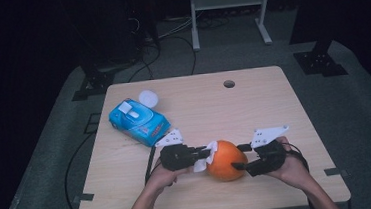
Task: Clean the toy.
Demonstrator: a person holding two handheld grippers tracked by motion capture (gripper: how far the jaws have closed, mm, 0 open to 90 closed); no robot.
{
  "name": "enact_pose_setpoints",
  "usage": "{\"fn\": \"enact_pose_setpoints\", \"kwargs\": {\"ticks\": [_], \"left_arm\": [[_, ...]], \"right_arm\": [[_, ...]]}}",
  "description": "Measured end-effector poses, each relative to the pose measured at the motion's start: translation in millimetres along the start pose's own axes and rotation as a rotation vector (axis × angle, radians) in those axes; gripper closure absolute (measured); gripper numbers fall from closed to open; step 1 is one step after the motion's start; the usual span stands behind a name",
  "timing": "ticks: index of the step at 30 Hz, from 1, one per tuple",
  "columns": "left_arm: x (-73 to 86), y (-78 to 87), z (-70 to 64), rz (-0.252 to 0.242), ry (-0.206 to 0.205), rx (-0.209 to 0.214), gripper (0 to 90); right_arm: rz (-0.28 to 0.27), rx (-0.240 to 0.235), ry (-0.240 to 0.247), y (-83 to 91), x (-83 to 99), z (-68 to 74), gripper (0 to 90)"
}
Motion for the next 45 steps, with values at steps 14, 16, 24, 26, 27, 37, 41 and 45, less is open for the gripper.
{"fn": "enact_pose_setpoints", "kwargs": {"ticks": [14,16,24,26,27,37,41,45], "left_arm": [[-6.2,16.1,8.6,-0.012,0.001,-0.024,82.1],[-13.0,24.6,10.1,-0.053,0.001,-0.024,82.0],[-12.9,30.6,10.2,-0.053,-0.009,-0.021,81.9],[-8.9,29.6,12.5,-0.041,-0.009,-0.026,81.9],[-7.5,28.7,13.2,-0.04,0.002,-0.025,81.9],[-3.4,19.9,12.8,-0.051,0.017,-0.016,81.2],[-0.8,19.3,12.7,-0.059,0.038,-0.001,81.0],[-2.3,15.6,11.0,-0.058,0.022,-0.014,80.9]], "right_arm": [[-0.066,-0.002,0.016,-19.7,-10.5,5.7,68.5],[-0.082,-0.028,0.014,-23.9,-14.7,4.6,68.7],[-0.088,-0.109,0.064,-49.4,-23.5,12.1,66.7],[-0.083,-0.122,0.053,-46.0,-19.1,5.7,66.0],[-0.082,-0.13,0.049,-43.9,-16.2,1.9,65.5],[-0.073,-0.133,0.007,-30.1,-1.4,-17.5,55.9],[-0.069,-0.125,-0.004,-26.6,2.2,-21.4,55.1],[-0.063,-0.113,-0.028,-24.0,3.3,-23.2,51.7]]}}
Point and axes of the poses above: each handheld gripper's, and its own axes: y roughly backward along the jaws, x roughly out of its underside, z roughly to its left, the point moved 3 cm from there along -y, roughly forward along the jaws, and after that the axes turned 9 degrees about -y, right-handed, at the moved point
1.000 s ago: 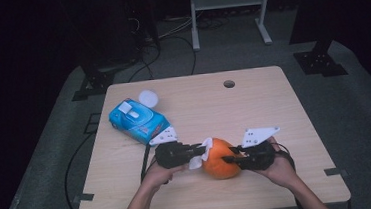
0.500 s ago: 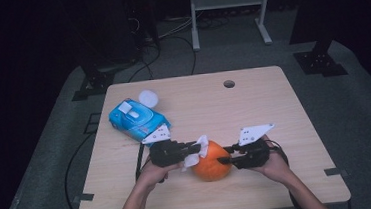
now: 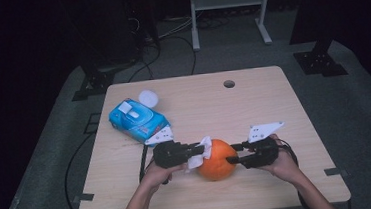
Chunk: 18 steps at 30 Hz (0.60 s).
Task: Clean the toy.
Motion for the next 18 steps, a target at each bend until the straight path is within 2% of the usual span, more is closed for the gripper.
{"fn": "enact_pose_setpoints", "kwargs": {"ticks": [2,3,5,7,10,12,15,16,17,18], "left_arm": [[0.2,-2.8,-1.7,0.011,-0.011,-0.008,81.0],[0.8,-4.4,-2.5,0.01,-0.01,-0.007,81.0],[1.3,-6.4,-3.0,0.008,-0.008,-0.009,81.0],[1.0,-6.8,-3.1,0.008,-0.008,-0.01,81.0],[0.8,-8.1,-4.7,0.007,-0.009,-0.008,81.0],[0.3,-9.1,-5.9,0.011,-0.013,-0.006,81.0],[0.3,-9.5,-5.6,0.023,-0.009,-0.012,81.0],[1.3,-9.6,-5.2,0.025,-0.008,-0.015,81.0],[2.5,-9.0,-4.1,0.025,-0.001,-0.015,81.1],[3.5,-8.0,-2.4,0.019,0.012,-0.01,81.2]], "right_arm": [[0.028,0.005,0.005,1.6,-3.1,5.0,45.7],[0.06,0.003,0.01,2.7,-5.0,9.2,43.2],[0.095,0.032,0.045,4.8,-9.0,18.1,37.0],[0.102,0.054,0.058,7.7,-13.4,24.8,33.6],[0.076,0.062,0.061,11.4,-21.1,32.3,32.4],[0.079,0.08,0.069,8.2,-24.8,36.6,30.7],[0.109,0.135,0.078,-4.2,-25.8,37.0,30.9],[0.11,0.14,0.074,-9.2,-25.3,36.8,31.5],[0.113,0.146,0.071,-13.1,-24.7,36.4,33.9],[0.112,0.148,0.065,-15.8,-24.7,36.4,41.5]]}}
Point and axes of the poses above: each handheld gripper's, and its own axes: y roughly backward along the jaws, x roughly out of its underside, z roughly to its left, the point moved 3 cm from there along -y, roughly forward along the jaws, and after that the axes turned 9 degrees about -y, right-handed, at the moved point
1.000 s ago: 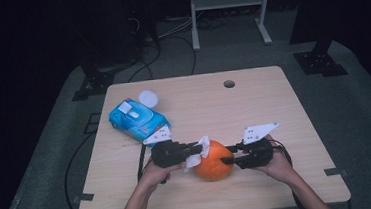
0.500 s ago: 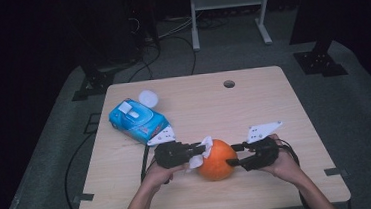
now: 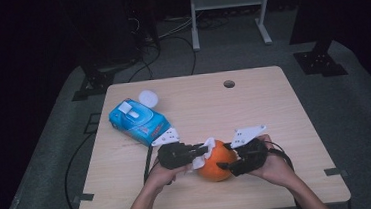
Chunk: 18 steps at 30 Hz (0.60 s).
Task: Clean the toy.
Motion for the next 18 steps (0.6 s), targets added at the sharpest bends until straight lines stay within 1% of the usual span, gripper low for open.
{"fn": "enact_pose_setpoints", "kwargs": {"ticks": [1,2,3,4,6,9,11,12,13,15,16,17,18], "left_arm": [[0.4,1.4,1.7,-0.007,0.011,0.002,81.2],[-0.2,3.4,2.8,-0.013,0.017,0.0,81.3],[-1.6,5.9,3.7,-0.015,0.016,0.003,81.6],[-3.4,8.2,4.1,-0.018,0.013,0.003,81.7],[-9.3,13.4,4.2,-0.03,0.004,0.001,81.9],[-20.2,22.9,2.3,-0.061,-0.023,0.002,82.0],[-24.4,26.8,1.3,-0.077,-0.033,0.004,82.0],[-24.2,26.2,0.8,-0.072,-0.039,0.0,82.0],[-22.4,24.0,0.2,-0.057,-0.047,-0.005,82.0],[-14.9,16.9,-0.3,-0.018,-0.056,-0.004,82.0],[-11.2,14.3,0.2,-0.025,-0.043,0.006,82.0],[-8.9,12.9,1.7,-0.037,-0.024,0.014,82.0],[-7.5,12.0,3.1,-0.035,-0.024,0.017,81.9]], "right_arm": [[-0.003,-0.002,0.009,-1.5,-0.4,0.7,49.4],[-0.012,0.01,0.028,-1.9,-0.8,1.8,56.5],[-0.028,0.009,0.036,-1.5,-1.7,2.7,61.5],[-0.042,-0.001,0.035,-1.0,-3.1,3.1,64.7],[-0.075,-0.016,0.035,0.2,-7.3,4.1,68.3],[-0.119,-0.065,0.024,1.8,-16.1,5.3,68.9],[-0.147,-0.096,0.015,2.0,-19.5,4.0,68.4],[-0.153,-0.108,0.014,0.9,-19.4,2.6,67.9],[-0.152,-0.115,0.016,-1.3,-18.1,0.7,67.2],[-0.12,-0.11,0.018,-7.4,-11.0,-4.1,65.7],[-0.118,-0.118,0.015,-9.5,-6.0,-7.0,65.5],[-0.127,-0.137,-0.005,-8.4,-1.9,-10.3,65.2],[-0.132,-0.14,-0.014,-6.1,2.1,-13.1,65.0]]}}
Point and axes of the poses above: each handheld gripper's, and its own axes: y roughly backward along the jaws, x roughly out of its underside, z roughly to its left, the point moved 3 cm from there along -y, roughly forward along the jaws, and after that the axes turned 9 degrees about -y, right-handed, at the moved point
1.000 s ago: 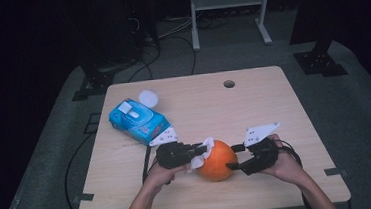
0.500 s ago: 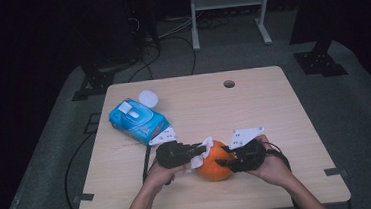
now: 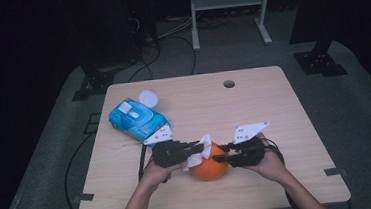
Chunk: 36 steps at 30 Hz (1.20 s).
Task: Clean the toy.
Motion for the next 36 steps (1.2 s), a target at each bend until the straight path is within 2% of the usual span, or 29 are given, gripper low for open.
{"fn": "enact_pose_setpoints", "kwargs": {"ticks": [4,6,12,15,18,20,21,23,26,31,34,36], "left_arm": [[5.9,-3.3,3.0,0.006,0.018,0.0,81.6],[8.7,-5.3,3.1,-0.007,0.037,0.009,81.4],[10.2,-8.7,0.9,0.008,0.029,0.012,80.7],[10.3,-9.7,0.0,0.009,0.032,0.024,80.5],[9.8,-10.4,-1.1,0.019,0.021,0.015,80.5],[10.5,-12.0,-1.4,0.028,0.02,0.001,80.7],[11.0,-12.7,-1.3,0.026,0.023,0.005,80.8],[11.1,-13.9,-1.5,0.027,0.028,0.009,80.9],[9.2,-16.5,-3.9,0.029,0.025,0.013,80.9],[6.2,-22.8,-11.4,0.042,0.0,0.025,80.9],[5.7,-25.5,-12.5,0.049,-0.006,0.019,80.9],[7.0,-26.9,-11.5,0.051,0.0,0.022,80.9]], "right_arm": [[-0.002,-0.009,-0.028,13.8,13.1,-10.9,63.3],[-0.004,-0.009,-0.038,19.1,17.5,-17.2,61.8],[-0.004,0.003,-0.082,29.4,27.5,-30.5,59.0],[0.006,0.023,-0.095,32.6,29.2,-32.6,56.6],[0.015,0.039,-0.111,35.3,28.6,-32.6,51.4],[0.043,0.025,-0.114,39.5,25.6,-29.6,45.0],[0.063,0.023,-0.104,43.0,23.3,-26.4,44.0],[0.061,0.068,-0.046,50.7,16.7,-18.7,39.7],[0.062,0.081,-0.007,55.3,5.1,-7.8,32.9],[0.085,0.089,0.07,37.7,-8.8,9.2,27.1],[0.142,0.149,0.127,24.0,-9.1,10.9,25.3],[0.166,0.169,0.125,18.7,-5.9,9.3,29.5]]}}
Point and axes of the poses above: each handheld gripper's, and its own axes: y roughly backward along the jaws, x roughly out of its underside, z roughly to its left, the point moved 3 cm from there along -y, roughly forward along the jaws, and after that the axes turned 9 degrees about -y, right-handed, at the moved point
